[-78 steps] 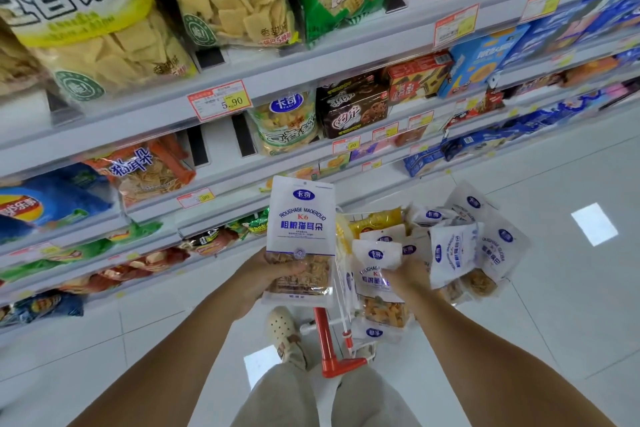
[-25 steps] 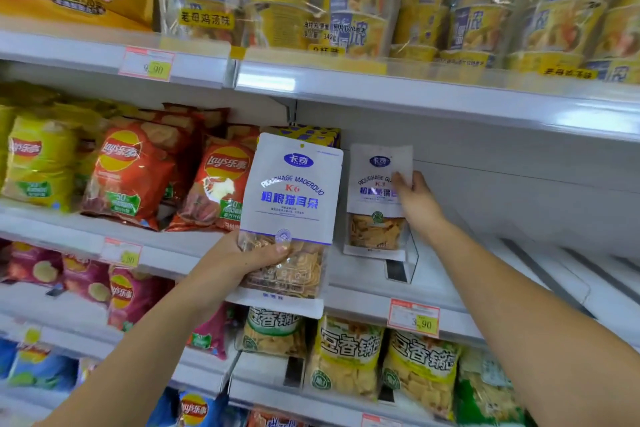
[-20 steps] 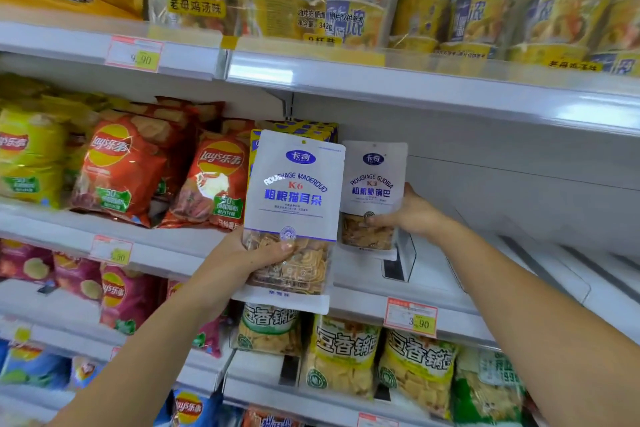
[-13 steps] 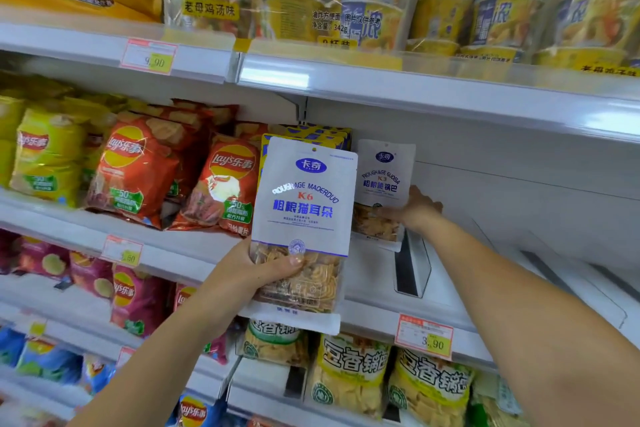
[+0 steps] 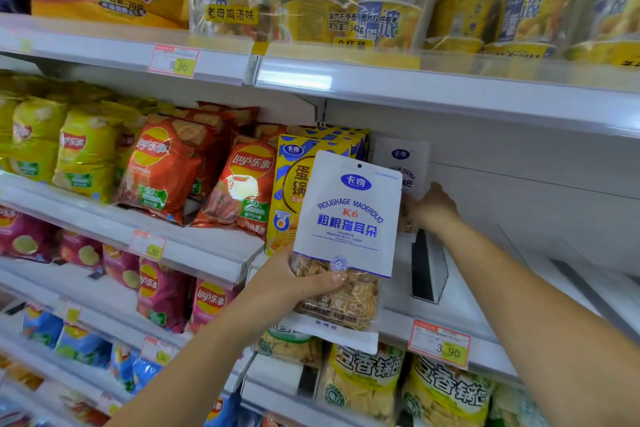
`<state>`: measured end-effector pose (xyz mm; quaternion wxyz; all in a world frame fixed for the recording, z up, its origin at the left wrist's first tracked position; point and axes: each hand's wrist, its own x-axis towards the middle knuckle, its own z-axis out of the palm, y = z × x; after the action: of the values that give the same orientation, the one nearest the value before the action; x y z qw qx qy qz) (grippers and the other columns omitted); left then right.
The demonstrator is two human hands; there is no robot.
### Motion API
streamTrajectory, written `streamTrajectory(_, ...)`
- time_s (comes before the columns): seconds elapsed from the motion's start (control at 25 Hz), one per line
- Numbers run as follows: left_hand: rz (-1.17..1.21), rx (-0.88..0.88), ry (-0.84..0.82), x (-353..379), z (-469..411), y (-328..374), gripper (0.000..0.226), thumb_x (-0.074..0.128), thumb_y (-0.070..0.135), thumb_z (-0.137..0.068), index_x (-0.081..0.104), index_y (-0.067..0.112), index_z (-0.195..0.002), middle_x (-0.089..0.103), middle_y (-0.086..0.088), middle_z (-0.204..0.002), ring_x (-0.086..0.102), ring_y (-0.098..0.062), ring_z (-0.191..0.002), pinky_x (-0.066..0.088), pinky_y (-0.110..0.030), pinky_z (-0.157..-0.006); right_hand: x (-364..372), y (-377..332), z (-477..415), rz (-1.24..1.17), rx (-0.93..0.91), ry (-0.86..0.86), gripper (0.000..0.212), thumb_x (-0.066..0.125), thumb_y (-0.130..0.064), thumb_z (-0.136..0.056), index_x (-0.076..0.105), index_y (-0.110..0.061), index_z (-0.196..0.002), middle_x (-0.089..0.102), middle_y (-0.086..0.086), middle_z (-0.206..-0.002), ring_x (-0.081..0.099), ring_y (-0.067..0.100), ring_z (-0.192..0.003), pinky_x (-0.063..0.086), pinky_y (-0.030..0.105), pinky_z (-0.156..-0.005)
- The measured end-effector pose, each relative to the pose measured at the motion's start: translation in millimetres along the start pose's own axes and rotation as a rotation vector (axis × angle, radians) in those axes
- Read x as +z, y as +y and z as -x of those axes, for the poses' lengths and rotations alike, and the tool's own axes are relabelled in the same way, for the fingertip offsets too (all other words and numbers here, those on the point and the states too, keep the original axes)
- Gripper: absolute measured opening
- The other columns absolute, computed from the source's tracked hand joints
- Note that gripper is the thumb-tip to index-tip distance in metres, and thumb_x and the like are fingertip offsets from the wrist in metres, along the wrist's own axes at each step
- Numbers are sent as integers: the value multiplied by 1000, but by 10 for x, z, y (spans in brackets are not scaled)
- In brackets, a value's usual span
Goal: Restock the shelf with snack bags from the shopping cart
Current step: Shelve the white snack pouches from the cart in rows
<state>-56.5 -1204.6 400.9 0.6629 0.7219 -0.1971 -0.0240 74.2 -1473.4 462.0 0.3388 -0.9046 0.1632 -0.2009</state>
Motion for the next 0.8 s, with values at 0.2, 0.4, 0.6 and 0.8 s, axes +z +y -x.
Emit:
streamTrajectory(0.2, -6, 2, 30, 323, -151, 137, 74, 83, 67, -50, 63, 40, -116, 70, 20, -115, 63, -6, -111, 48, -37, -101, -694, -141, 991, -678, -134, -421, 64, 41, -74, -85, 63, -22, -114, 74, 5, -101, 70, 24, -96, 54, 36, -80)
streamTrajectory(0.4, -60, 0, 84, 597, -380, 342, 36, 72, 51, -80, 62, 30, -108, 68, 14, -102, 63, -3, -95, 50, -23, -80, -819, -34, 1188, -385, -256, -577, 33, 76, -26, -80, 62, -25, -111, 75, -8, -93, 69, 3, -74, 52, 22, -57)
streamTrajectory(0.6, -278, 154, 60, 677, -436, 218, 49, 59, 29, -96, 37, 33, -140, 43, 19, -125, 41, 0, -120, 36, -20, -99, -474, -49, 635, -471, -110, -280, 46, 77, -7, -78, 56, -12, -118, 71, 5, -101, 69, 15, -85, 58, 32, -67)
streamTrajectory(0.8, -291, 181, 41, 713, -599, 153, 58, 54, 21, -98, 30, 21, -150, 36, 14, -141, 36, -7, -135, 30, -21, -107, -101, -61, 348, 24, -24, -121, 67, 83, -30, -73, 49, -9, -127, 57, 11, -124, 57, 26, -110, 44, 27, -78)
